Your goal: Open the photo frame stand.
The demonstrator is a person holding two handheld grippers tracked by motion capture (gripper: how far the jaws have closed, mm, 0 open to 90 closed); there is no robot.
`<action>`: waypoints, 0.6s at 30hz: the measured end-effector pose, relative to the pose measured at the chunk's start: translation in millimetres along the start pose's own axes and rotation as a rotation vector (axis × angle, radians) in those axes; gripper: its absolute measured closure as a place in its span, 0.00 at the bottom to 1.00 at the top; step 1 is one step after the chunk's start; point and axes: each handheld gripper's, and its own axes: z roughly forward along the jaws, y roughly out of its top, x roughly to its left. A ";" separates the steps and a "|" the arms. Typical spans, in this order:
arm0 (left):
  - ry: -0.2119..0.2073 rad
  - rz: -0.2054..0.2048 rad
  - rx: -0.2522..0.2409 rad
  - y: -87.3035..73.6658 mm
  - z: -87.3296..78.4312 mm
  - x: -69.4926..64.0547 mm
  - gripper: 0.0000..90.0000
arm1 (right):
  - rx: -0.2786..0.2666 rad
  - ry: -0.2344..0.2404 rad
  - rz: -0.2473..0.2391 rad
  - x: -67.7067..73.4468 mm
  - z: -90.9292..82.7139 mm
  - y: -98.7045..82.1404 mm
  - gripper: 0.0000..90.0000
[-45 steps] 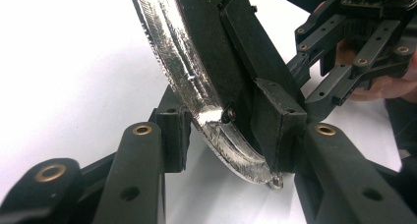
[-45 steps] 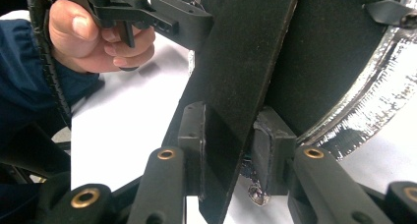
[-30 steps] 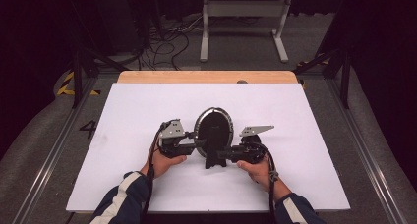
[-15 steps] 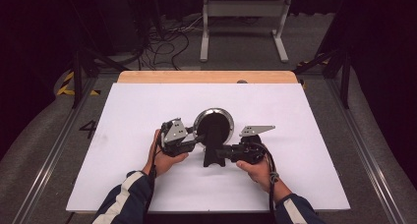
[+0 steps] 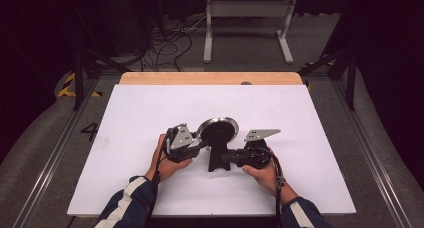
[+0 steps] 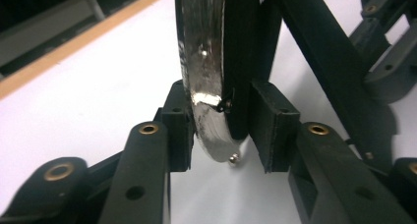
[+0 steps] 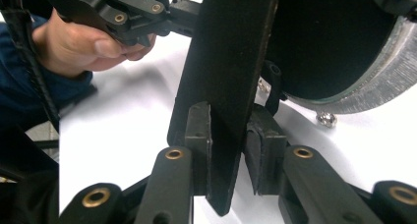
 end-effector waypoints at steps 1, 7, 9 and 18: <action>-0.005 0.010 0.031 -1.6 4.4 -1.5 0.71 | 0.001 -0.001 -0.003 0.3 0.3 -0.5 0.83; 0.005 0.029 0.050 -3.0 9.2 -3.6 0.73 | 0.006 -0.006 -0.013 2.5 -0.2 -1.5 0.83; 0.012 0.028 0.051 -3.0 9.9 -4.6 0.73 | 0.001 -0.005 -0.012 2.6 -0.6 -1.6 0.83; 0.076 0.048 0.054 -2.2 14.3 -9.7 0.69 | -0.011 0.000 -0.017 3.0 -0.6 -2.1 0.83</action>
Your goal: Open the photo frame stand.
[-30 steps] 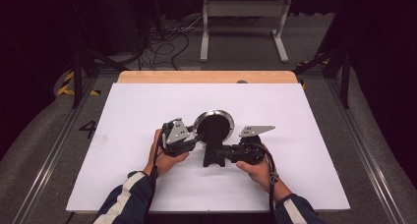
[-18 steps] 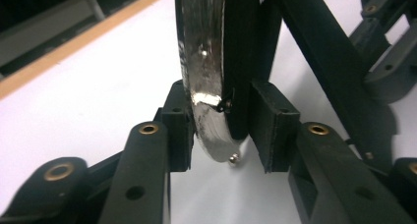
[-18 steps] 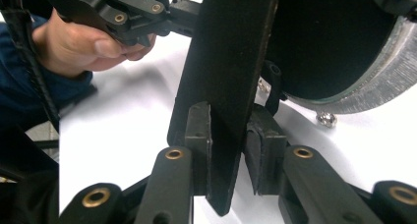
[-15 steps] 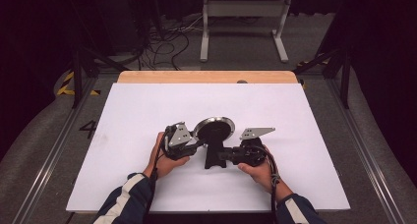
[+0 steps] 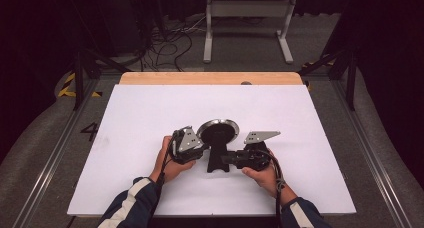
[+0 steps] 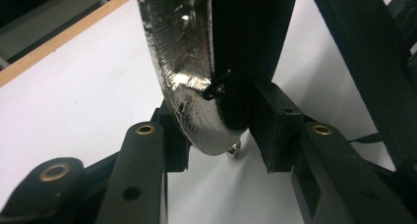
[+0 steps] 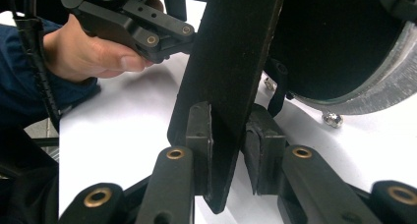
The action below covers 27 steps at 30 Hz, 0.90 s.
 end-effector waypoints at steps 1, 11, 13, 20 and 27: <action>0.016 0.011 0.003 0.8 1.1 -0.8 0.68 | 0.000 -0.002 0.001 -0.5 -0.1 -0.1 0.83; 0.090 0.046 0.025 2.2 11.2 -2.0 0.68 | 0.043 -0.042 -0.004 -2.2 4.4 -2.8 0.85; 0.099 0.053 0.034 1.8 12.8 -2.4 0.68 | 0.051 -0.045 -0.004 -2.4 5.8 -3.6 0.85; 0.083 0.032 0.030 -0.4 12.9 0.2 0.69 | 0.057 -0.054 -0.007 -2.4 6.7 -4.9 0.86; 0.069 -0.025 0.029 -4.0 10.5 4.7 0.66 | 0.056 -0.084 -0.021 -0.1 3.9 -6.4 0.86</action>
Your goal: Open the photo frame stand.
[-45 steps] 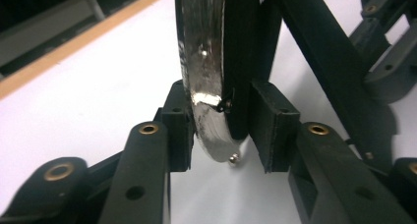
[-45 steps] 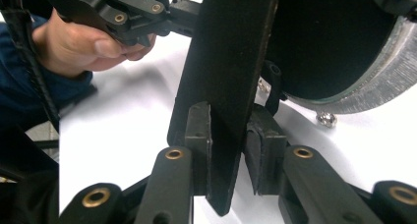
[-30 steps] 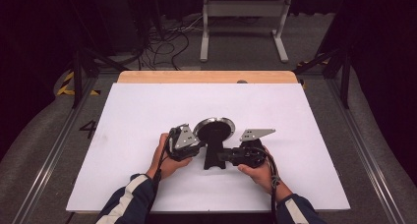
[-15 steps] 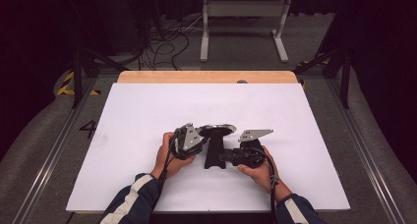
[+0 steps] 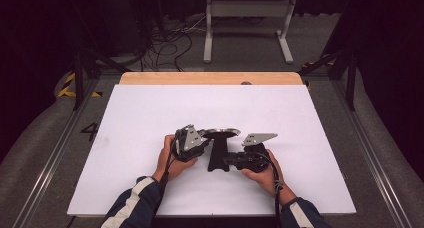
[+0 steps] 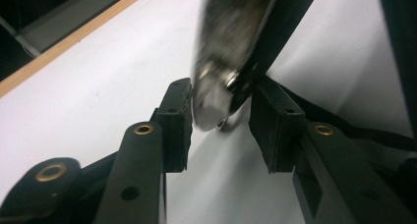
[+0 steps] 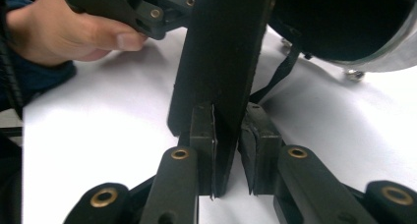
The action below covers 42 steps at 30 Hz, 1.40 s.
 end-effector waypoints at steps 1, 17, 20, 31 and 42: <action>-0.009 -0.011 0.001 -0.8 -1.2 1.5 0.64 | -0.002 -0.001 0.002 -0.3 -0.7 -0.6 0.86; -0.105 0.015 0.022 -24.3 -66.7 13.5 0.32 | 0.004 -0.076 -0.065 5.7 -10.4 -2.1 0.80; -0.107 0.008 0.051 -29.7 -73.3 17.8 0.28 | 0.014 -0.089 -0.070 7.9 -13.8 -2.3 0.78; -0.117 -0.015 0.052 -36.7 -74.1 33.4 0.38 | -0.060 -0.196 -0.084 23.2 -42.2 -8.7 0.99; -0.171 -0.056 -0.019 -4.0 -60.5 38.0 0.33 | -0.111 -0.229 -0.147 54.6 -20.0 -4.1 1.00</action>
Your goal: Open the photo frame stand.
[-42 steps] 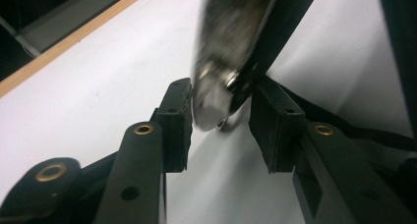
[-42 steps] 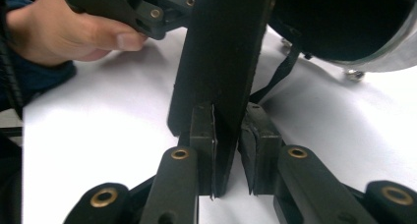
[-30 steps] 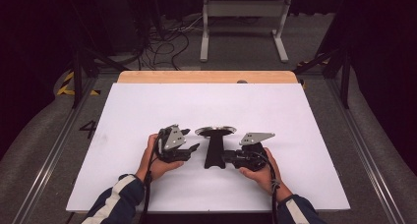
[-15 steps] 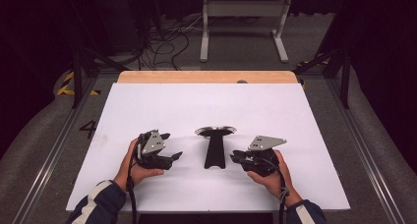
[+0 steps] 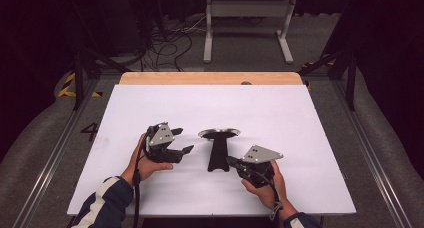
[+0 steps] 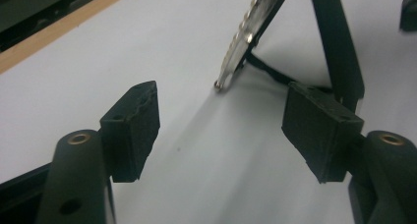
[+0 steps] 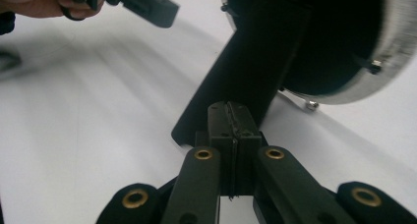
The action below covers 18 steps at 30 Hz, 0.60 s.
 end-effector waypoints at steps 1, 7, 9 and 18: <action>0.001 0.004 0.002 2.4 1.9 0.0 0.33 | 0.003 0.007 -0.005 3.4 3.8 1.0 1.00; 0.020 0.032 0.014 9.9 24.6 -2.2 0.25 | 0.021 0.008 -0.068 26.0 30.6 5.4 1.00; 0.009 0.031 0.030 9.6 33.3 -1.8 0.27 | 0.023 0.000 -0.070 30.8 39.4 7.2 1.00; -0.019 0.020 0.038 9.7 46.4 2.2 0.57 | 0.065 -0.060 -0.072 51.9 72.6 3.9 1.00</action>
